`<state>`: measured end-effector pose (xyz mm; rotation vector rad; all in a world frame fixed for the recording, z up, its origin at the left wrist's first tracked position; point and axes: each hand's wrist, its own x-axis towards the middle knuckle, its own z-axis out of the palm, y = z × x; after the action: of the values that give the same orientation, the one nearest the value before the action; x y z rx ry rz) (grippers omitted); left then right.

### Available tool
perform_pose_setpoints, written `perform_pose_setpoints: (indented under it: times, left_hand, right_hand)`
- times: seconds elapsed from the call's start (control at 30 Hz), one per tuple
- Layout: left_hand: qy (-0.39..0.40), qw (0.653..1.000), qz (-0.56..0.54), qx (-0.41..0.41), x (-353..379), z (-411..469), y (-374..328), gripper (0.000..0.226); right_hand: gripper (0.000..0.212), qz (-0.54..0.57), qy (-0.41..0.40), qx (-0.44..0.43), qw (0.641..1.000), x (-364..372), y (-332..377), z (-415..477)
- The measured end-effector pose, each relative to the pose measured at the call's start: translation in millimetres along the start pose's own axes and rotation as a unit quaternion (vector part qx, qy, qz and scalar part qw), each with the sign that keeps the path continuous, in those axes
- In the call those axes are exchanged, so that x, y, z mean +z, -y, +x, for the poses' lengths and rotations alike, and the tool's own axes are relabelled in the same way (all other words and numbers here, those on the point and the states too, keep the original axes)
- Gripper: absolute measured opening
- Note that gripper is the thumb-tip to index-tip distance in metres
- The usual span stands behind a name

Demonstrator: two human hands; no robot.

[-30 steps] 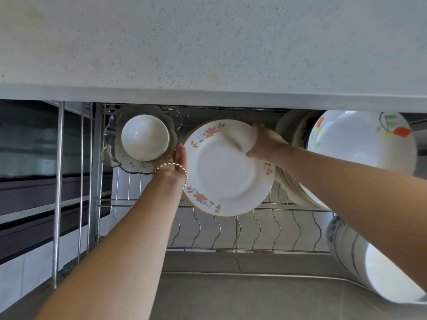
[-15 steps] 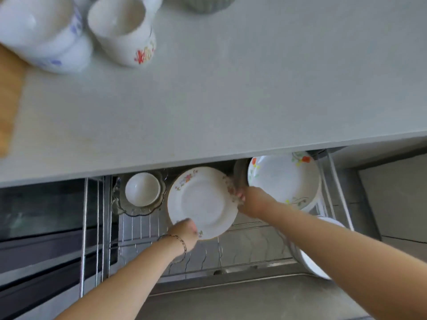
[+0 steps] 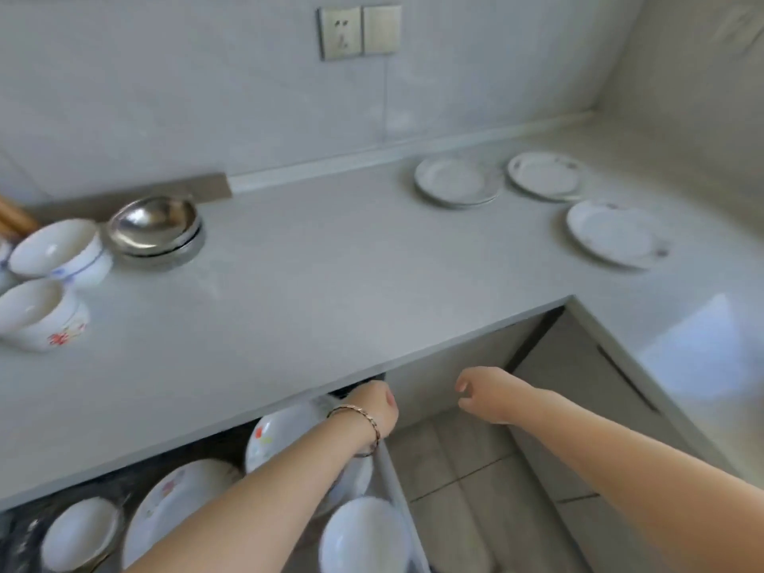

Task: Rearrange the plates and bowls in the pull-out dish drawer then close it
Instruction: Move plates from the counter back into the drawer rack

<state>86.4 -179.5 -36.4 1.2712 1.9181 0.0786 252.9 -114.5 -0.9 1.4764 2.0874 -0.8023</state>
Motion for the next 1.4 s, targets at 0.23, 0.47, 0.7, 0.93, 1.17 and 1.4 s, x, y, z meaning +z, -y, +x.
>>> perform_pose_setpoints:
  times: [0.23,0.47,0.7,0.93,1.17,1.4]
  left_hand:
    - [-0.068,0.997,-0.045,0.007,6.0,46.8,-178.9,0.021]
    - [-0.07,0.994,-0.075,0.029,3.3,92.2,-290.3,0.02]
    - [-0.038,0.994,-0.105,0.02,18.1,159.6,-352.8,0.03]
    - [0.029,0.997,-0.052,0.04,-4.1,273.7,-419.9,0.04]
    - [0.072,0.997,-0.033,-0.021,-6.4,370.8,-460.9,0.06]
    - [0.138,0.986,-0.086,-0.036,6.6,417.3,-456.9,0.04]
  right_hand:
    - [0.039,-0.034,-0.046,0.016,0.998,-114.6,-138.2,-16.1]
    - [0.037,0.028,-0.109,0.063,0.992,-182.6,-233.8,0.1]
    - [0.037,0.107,-0.126,0.123,0.979,-208.0,-300.8,56.7]
    - [0.046,0.204,-0.153,0.212,0.944,-253.1,-359.9,148.6]
    - [0.058,0.378,-0.183,0.384,0.822,-272.1,-397.6,221.9]
    - [0.021,0.471,-0.146,0.416,0.764,-259.8,-423.6,252.3]
